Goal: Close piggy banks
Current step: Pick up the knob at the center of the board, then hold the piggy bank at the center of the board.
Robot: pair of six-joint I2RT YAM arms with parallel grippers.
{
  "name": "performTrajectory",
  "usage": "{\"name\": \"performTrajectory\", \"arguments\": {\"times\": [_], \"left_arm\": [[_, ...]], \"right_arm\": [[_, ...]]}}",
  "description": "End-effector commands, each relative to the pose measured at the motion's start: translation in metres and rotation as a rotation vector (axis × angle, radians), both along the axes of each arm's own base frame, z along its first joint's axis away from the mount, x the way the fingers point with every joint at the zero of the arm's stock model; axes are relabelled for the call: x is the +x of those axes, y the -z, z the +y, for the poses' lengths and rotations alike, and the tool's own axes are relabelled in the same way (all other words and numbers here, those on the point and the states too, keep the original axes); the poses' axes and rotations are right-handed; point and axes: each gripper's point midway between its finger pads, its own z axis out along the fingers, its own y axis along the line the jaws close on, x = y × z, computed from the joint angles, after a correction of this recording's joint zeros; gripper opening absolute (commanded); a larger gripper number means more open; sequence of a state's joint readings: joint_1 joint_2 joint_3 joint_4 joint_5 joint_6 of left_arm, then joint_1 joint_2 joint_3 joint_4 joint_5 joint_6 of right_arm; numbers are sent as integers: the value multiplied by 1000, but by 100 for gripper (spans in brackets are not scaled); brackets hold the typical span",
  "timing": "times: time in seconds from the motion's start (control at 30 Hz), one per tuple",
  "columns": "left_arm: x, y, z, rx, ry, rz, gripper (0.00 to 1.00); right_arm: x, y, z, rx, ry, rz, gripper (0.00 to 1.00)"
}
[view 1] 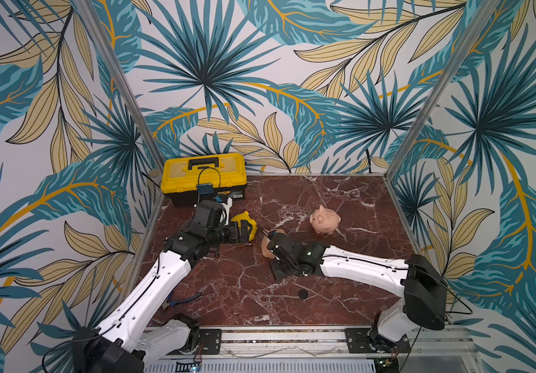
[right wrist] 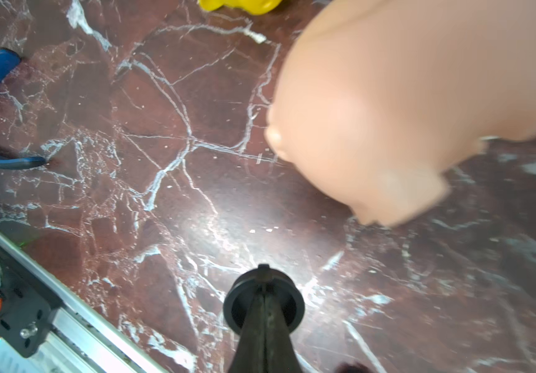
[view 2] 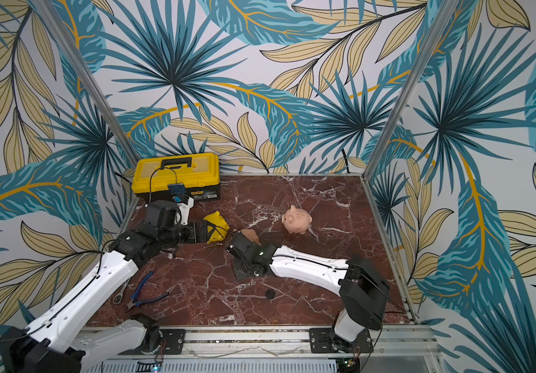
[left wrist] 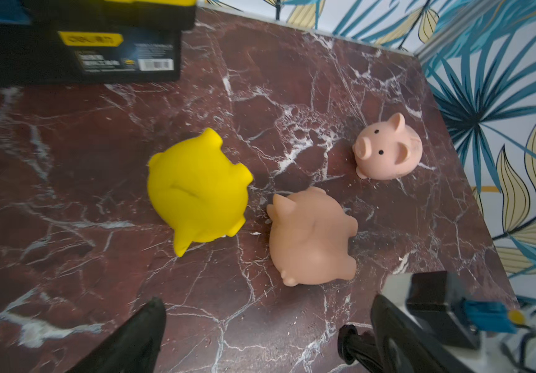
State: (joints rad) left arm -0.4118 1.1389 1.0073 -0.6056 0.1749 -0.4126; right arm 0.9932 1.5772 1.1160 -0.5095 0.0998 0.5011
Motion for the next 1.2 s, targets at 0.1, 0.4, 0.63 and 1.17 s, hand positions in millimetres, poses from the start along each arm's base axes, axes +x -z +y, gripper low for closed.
{"name": "performTrajectory", "arguments": {"times": [0.1, 0.4, 0.63, 1.17], "left_arm": [[12, 1, -56, -62, 187, 9, 100], [16, 29, -98, -88, 301, 106, 100], [23, 54, -104, -59, 323, 157, 100], [40, 90, -112, 19, 397, 204, 100]], "right_arm": [[7, -11, -23, 63, -34, -118, 0], [25, -24, -63, 194, 7, -288, 0], [41, -16, -80, 213, 15, -351, 0], [55, -4, -82, 310, -37, -446, 0]]}}
